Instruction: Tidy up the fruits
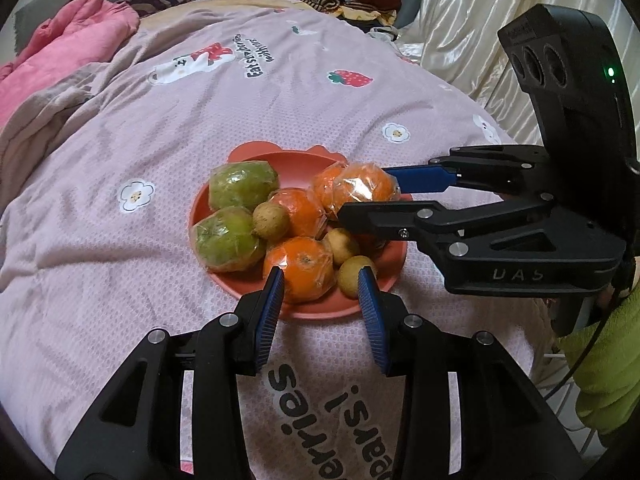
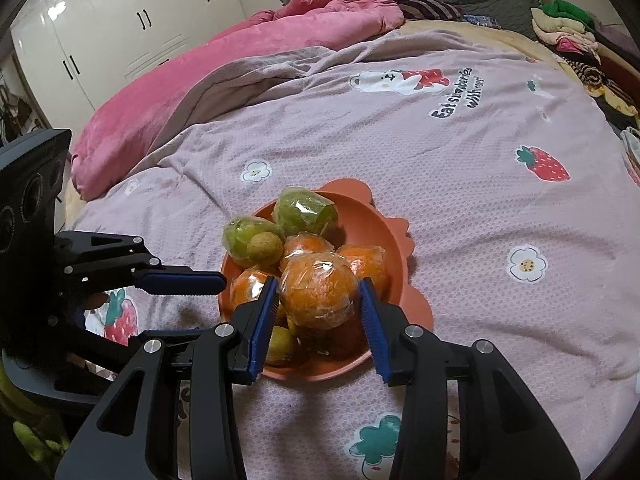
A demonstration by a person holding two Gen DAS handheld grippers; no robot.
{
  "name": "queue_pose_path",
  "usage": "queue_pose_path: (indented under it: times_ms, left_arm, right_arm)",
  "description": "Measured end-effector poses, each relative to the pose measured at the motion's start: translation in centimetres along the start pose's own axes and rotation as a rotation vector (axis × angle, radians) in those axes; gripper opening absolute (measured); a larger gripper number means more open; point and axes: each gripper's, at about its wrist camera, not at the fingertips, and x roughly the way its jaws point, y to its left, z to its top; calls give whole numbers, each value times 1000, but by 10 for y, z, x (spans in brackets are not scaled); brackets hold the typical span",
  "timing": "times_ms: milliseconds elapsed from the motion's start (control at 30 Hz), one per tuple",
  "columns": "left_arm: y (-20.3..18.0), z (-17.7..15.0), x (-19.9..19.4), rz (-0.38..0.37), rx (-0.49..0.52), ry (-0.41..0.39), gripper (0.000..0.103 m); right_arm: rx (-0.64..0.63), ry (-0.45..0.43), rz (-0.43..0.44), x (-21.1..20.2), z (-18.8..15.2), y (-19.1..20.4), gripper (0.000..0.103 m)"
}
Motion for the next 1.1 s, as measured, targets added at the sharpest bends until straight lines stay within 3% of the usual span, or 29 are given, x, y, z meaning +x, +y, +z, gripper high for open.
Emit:
queue_pose_path:
  times_ms: [600,700,1100]
  left_arm:
    - [6,-2,-11,9,-23,-19,31]
    - [7,-3,-15,14,-27,-23,38]
    - [8,-5,-29,39,-35,-44,46]
  right_arm:
    - [7,-28,-12,-15,1,6,59]
    - [6,-37,-14,-19,1,9,61]
    - [3,-74,-26,-35,4,19,75]
